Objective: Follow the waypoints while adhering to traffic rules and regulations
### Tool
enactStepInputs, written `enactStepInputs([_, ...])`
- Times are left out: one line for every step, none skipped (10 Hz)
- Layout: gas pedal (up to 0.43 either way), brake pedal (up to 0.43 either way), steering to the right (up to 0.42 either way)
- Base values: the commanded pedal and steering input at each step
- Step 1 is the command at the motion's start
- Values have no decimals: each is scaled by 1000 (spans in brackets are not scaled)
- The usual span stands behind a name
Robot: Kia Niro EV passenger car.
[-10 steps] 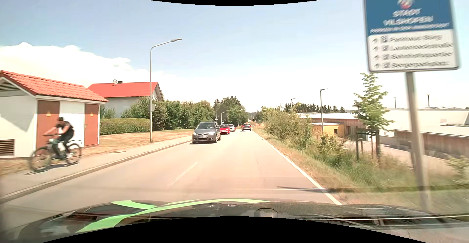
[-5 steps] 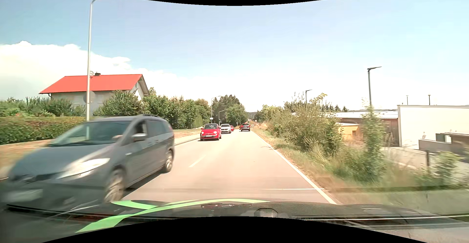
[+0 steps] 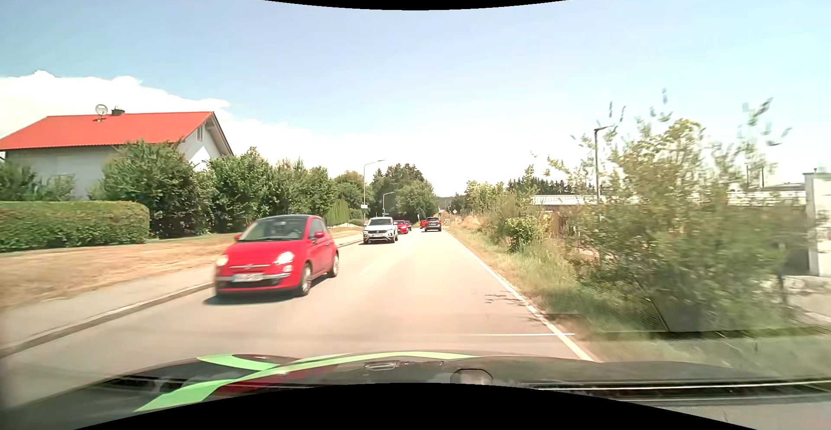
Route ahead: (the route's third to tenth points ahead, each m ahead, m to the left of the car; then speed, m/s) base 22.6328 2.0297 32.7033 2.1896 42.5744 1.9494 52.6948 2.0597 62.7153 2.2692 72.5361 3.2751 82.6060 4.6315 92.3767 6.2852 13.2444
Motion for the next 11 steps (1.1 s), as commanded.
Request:
enactStepInputs([28,0,-1])
enactStepInputs([39,0,-1])
enactStepInputs([47,0,-1])
enactStepInputs([59,0,-1])
enactStepInputs([59,0,-2])
enactStepInputs([67,0,-2])
enactStepInputs([79,0,-1])
enactStepInputs([79,0,-2])
enactStepInputs([79,0,-2])
enactStepInputs([79,0,-2])
enactStepInputs([67,0,-3])
